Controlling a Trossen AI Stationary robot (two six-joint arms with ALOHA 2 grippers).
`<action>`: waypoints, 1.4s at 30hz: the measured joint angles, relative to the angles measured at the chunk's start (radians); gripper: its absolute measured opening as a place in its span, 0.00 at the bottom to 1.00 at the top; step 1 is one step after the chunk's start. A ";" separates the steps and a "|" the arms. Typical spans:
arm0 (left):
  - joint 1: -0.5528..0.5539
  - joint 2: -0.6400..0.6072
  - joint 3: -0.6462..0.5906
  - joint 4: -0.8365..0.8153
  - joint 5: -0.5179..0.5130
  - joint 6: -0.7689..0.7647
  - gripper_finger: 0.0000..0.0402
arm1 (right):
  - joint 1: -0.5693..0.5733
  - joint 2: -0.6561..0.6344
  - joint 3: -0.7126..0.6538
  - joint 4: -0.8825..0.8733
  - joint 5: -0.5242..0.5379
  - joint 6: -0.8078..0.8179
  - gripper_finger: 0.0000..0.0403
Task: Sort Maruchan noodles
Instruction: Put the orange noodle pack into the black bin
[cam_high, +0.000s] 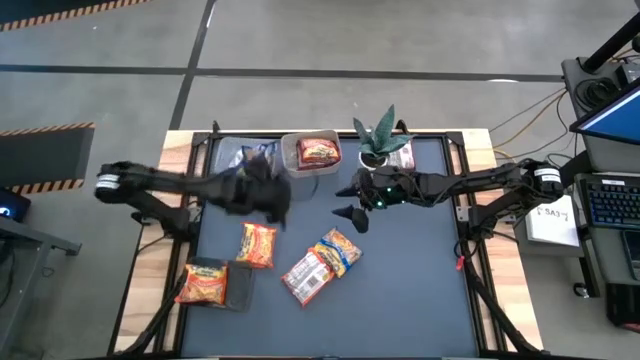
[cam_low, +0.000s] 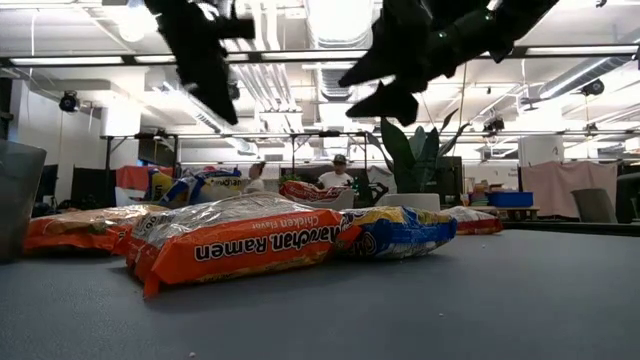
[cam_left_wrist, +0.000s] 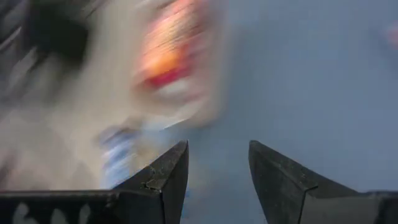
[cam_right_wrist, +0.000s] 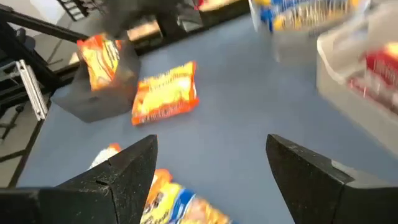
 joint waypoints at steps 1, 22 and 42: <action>-0.042 -0.031 -0.041 0.071 0.063 0.047 0.37 | 0.004 0.000 0.000 -0.018 0.001 0.016 0.71; -0.241 -0.261 -0.391 0.149 0.393 -0.267 0.27 | 0.103 0.003 0.072 -0.200 0.002 0.174 0.53; -0.173 0.050 -0.389 0.299 0.283 -0.165 0.00 | 0.103 0.003 0.072 -0.200 0.084 0.071 0.53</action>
